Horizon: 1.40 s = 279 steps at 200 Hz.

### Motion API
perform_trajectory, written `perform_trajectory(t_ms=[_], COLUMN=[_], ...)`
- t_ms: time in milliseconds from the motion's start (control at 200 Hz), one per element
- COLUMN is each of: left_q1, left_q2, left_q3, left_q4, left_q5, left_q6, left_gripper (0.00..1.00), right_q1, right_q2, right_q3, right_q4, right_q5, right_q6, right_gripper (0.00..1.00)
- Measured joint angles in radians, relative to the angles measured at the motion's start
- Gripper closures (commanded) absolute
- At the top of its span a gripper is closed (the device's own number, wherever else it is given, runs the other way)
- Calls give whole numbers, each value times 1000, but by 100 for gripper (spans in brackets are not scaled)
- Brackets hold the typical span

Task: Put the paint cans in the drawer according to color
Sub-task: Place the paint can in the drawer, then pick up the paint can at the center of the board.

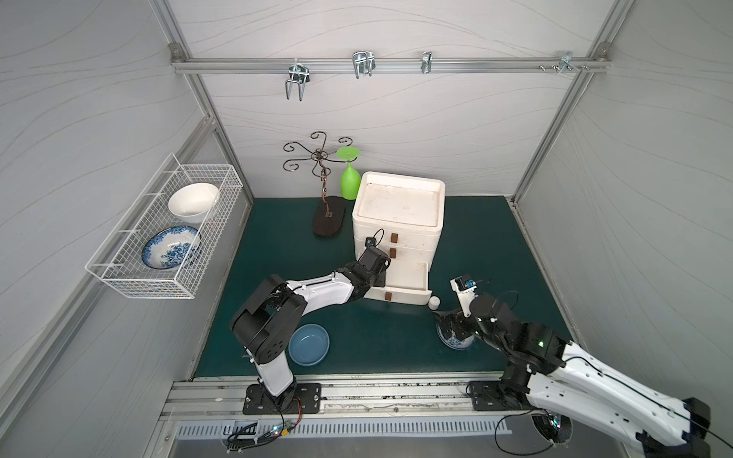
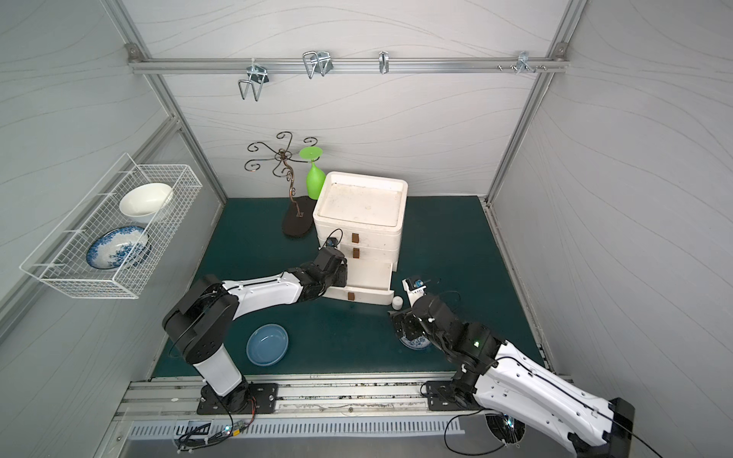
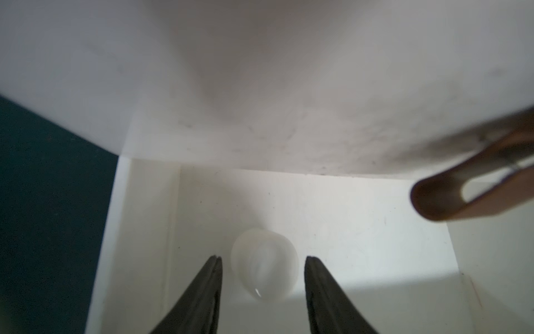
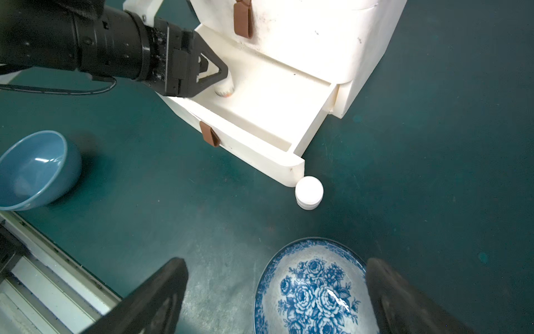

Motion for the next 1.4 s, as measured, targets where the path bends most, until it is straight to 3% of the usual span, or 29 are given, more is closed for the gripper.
perform_trajectory(t_ms=[155, 305, 315, 325, 350, 490, 700, 1006, 1151, 1396], left_q1=[1, 0, 0, 0, 0, -3, -5, -72, -72, -72], left_q2=[-23, -198, -214, -232, -275, -535, -802, -1299, -1386, -1404], left_q3=[-6, -56, -61, -65, -76, -133, -144, -214, -221, -221], left_q4=[-6, -67, -70, -76, -85, -144, -355, -620, -704, -773], left_q5=[-2, 18, 21, 24, 29, 86, 198, 192, 166, 135], left_q6=[16, 7, 5, 5, -1, -50, -84, -140, -157, -164], left_gripper=[39, 34, 25, 7, 1, 0, 0, 0, 0, 0], right_q1=[-19, -80, -85, -89, -100, -190, -476, -520, -539, -541], right_q2=[111, 169, 171, 174, 180, 195, 316, 565, 649, 748], right_q3=[122, 218, 222, 225, 233, 219, 192, 149, 150, 152], right_q4=[2, 3, 3, 4, 5, 8, 3, 51, 67, 153], right_q5=[-19, -114, -121, -129, -152, -330, -573, -647, -655, -649], right_q6=[-39, -189, -200, -215, -259, -507, -736, -877, -920, -959], right_gripper=[1, 1, 1, 1, 1, 3, 10, 36, 39, 45])
